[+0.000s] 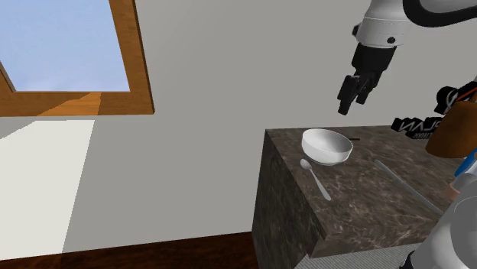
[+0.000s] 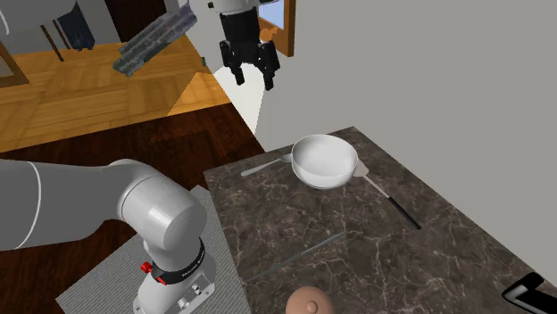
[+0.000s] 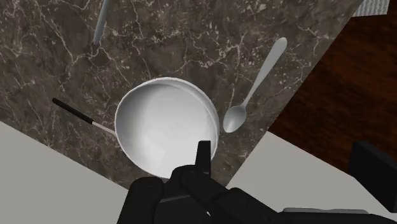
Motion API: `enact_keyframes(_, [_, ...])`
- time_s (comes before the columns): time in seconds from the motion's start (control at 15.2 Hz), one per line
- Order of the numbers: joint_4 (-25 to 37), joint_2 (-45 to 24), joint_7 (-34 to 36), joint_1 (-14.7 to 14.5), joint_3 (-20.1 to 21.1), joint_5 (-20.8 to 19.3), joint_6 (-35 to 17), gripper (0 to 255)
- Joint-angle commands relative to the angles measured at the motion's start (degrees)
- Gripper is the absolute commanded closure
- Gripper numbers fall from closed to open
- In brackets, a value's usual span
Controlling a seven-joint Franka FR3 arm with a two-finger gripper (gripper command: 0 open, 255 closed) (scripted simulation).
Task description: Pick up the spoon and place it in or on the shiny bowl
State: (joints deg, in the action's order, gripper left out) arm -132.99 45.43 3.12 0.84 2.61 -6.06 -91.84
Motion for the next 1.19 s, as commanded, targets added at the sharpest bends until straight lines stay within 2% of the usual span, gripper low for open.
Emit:
enact_keyframes(0.0, [0.00,0.00,0.00,0.00,0.00,0.00,0.00,0])
enact_keyframes(0.59, [-16.95,-0.29,15.01,3.42,4.77,1.19,-16.81,0])
enact_keyframes(1.12, [-26.82,-8.75,29.64,7.35,10.39,1.43,-34.44,0])
